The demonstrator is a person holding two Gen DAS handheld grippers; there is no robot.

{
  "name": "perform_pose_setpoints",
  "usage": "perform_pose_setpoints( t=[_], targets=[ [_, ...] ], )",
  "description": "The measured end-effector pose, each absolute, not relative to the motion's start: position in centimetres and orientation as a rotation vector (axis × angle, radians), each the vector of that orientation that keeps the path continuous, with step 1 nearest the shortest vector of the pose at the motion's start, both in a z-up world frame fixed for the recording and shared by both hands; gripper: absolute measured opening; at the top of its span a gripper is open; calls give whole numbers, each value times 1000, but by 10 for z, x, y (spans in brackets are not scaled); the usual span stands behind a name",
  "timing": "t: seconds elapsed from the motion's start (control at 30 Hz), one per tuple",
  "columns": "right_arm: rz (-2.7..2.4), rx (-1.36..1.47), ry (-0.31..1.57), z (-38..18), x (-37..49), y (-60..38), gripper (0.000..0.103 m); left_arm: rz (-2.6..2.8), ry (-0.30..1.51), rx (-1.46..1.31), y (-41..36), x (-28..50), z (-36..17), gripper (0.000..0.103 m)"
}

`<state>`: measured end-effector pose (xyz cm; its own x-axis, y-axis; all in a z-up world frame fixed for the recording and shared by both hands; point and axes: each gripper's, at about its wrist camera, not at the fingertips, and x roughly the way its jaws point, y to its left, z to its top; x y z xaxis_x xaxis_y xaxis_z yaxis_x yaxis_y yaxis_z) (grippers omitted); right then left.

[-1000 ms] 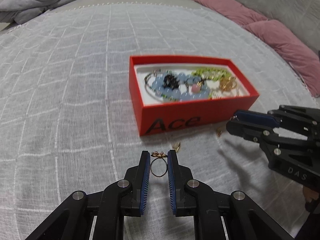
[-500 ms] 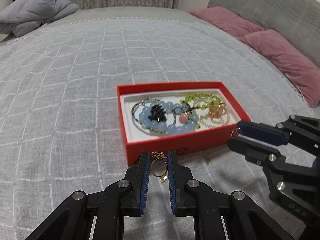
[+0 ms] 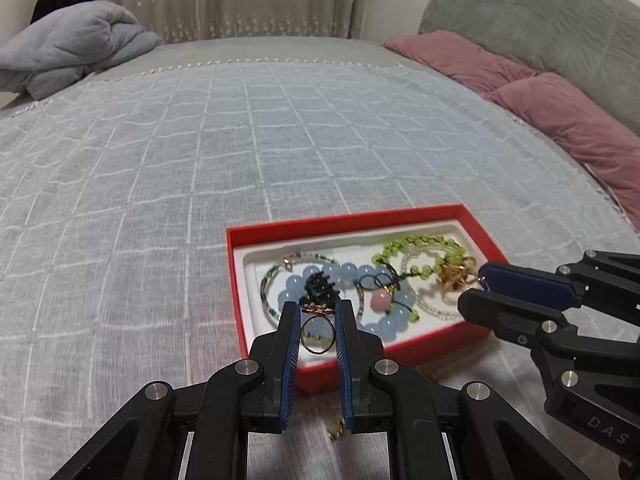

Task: Organize jewelry
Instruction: 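Lower both rings into the red box while both tools open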

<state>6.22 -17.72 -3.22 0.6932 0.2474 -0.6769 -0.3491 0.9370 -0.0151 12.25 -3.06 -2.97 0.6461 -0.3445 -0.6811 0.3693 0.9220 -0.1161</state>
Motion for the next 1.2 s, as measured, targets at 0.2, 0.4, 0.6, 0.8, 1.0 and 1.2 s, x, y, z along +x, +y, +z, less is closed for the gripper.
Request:
perform_pose_setpoints(
  t=[0.2, 0.4, 0.6, 0.8, 1.0, 1.2],
  targets=[
    [326, -126, 758, -38, 76, -178, 20, -397, 782, 30, -33, 132, -36, 13],
    [321, -122, 768, -42, 82, -178, 20, -391, 780, 52, -35, 130, -37, 21],
    [319, -124, 769, -43, 83, -179, 20, -369, 775, 56, -33, 125, -33, 27],
    [322, -123, 772, -44, 84, -177, 20, -343, 781, 43, -24, 120, -30, 37],
    [324, -130, 775, -46, 85, -173, 36, -317, 801, 32, -13, 118, -31, 43],
    [314, -124, 760, -41, 81, -177, 48, -299, 822, 30, -8, 113, -30, 49]
  ],
)
